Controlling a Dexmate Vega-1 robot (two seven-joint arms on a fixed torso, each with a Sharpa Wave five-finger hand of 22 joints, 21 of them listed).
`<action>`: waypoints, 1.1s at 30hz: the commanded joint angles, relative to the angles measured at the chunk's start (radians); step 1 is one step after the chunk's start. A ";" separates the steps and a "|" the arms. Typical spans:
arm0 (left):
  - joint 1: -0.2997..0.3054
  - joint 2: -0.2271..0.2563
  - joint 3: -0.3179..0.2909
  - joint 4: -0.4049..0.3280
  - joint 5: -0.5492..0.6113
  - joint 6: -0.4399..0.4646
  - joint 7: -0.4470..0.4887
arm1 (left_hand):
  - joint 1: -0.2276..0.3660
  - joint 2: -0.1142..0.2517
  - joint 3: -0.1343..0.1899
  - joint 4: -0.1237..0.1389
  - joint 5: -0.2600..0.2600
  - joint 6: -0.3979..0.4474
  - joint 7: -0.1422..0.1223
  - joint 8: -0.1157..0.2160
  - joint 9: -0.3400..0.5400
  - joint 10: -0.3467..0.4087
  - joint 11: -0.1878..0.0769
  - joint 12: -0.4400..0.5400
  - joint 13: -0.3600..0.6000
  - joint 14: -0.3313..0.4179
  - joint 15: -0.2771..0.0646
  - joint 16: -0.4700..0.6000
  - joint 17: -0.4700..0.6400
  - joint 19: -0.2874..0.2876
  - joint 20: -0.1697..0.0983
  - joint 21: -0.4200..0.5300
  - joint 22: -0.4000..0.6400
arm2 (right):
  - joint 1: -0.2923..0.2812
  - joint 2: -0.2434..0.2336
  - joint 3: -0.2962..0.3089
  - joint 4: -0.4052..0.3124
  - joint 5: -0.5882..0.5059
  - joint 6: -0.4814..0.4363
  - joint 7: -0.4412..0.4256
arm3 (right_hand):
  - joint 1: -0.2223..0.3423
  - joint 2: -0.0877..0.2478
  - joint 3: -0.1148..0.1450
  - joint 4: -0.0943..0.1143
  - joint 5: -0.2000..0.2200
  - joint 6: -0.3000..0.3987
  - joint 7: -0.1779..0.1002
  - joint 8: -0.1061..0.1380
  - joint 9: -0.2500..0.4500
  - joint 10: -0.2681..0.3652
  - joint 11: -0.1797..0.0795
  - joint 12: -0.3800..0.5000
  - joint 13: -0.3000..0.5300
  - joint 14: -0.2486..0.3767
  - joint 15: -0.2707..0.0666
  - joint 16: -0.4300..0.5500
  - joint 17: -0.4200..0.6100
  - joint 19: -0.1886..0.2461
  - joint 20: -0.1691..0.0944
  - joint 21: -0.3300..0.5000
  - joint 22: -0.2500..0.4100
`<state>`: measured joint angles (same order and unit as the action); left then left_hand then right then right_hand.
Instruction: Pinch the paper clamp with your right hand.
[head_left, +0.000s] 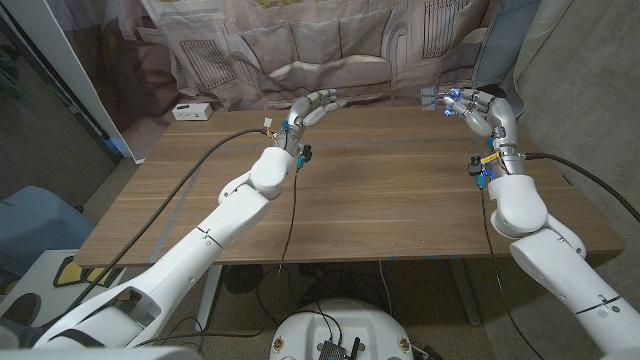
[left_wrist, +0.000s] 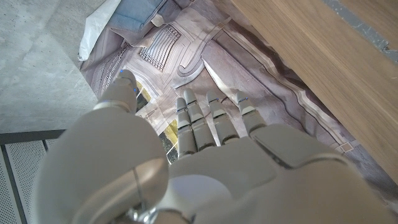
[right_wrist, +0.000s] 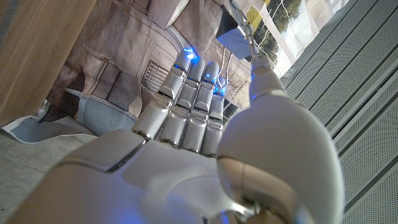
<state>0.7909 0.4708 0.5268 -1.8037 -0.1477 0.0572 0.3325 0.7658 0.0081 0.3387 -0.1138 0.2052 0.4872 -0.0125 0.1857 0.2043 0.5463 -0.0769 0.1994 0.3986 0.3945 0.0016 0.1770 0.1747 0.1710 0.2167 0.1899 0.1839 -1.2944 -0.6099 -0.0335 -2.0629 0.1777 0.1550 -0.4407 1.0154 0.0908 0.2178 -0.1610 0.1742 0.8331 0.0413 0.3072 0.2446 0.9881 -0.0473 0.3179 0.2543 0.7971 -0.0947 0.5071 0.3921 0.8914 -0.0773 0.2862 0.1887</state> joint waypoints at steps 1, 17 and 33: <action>-0.008 0.004 0.013 0.002 -0.009 0.011 0.003 | -0.009 -0.001 0.004 0.001 0.005 -0.002 0.001 0.004 0.002 -0.004 0.003 0.002 0.001 0.000 0.001 0.007 0.005 -0.007 0.002 0.002 0.003 | -0.009 0.009 0.008 -0.013 0.007 -0.020 -0.006 | 0.028 0.008 0.000 0.001 0.006 0.073 -0.043 0.018 0.019 0.051 -0.021 0.046 0.033 0.013 -0.095 0.014 0.029 0.003 -0.007 0.010 0.006; -0.013 0.003 0.020 0.004 -0.014 0.020 0.008 | -0.012 0.002 0.006 -0.001 0.009 -0.003 0.004 0.006 0.001 -0.009 0.004 0.004 -0.003 -0.003 0.002 0.007 0.004 -0.009 0.002 0.004 0.004 | -0.013 0.022 0.009 -0.006 0.006 -0.014 -0.019 | 0.082 0.017 0.013 -0.005 0.008 0.135 -0.064 0.076 0.075 0.100 -0.058 0.153 0.136 0.042 -0.107 0.028 0.079 0.010 -0.008 0.022 0.006; -0.018 0.001 0.025 0.014 -0.017 0.018 0.005 | -0.015 0.006 0.009 -0.005 0.013 -0.004 0.005 0.008 0.000 -0.010 0.003 0.007 -0.007 -0.004 0.001 0.008 0.003 -0.009 0.002 0.007 0.004 | -0.021 -0.016 0.020 -0.034 0.025 -0.069 0.016 | 0.090 0.067 0.032 0.025 0.009 0.082 -0.020 0.120 0.177 0.010 -0.041 0.247 0.291 0.039 -0.093 0.001 0.126 -0.012 0.007 0.029 0.007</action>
<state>0.7767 0.4736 0.5484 -1.7976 -0.1623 0.0780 0.3385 0.7606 0.0134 0.3417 -0.1173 0.2122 0.4837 -0.0089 0.1857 0.2045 0.5410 -0.0715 0.1994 0.3893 0.3946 0.0016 0.1787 0.1745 0.1680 0.2197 0.1898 0.1837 -1.3108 -0.5958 -0.0210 -2.0785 0.1927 0.1231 -0.4514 1.1005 0.1059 0.2229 -0.1683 0.1778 0.8627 0.0387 0.3329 0.2727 1.0400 -0.0826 0.5454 0.5062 0.8483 -0.1043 0.5166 0.5049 0.8906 -0.0764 0.3095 0.1932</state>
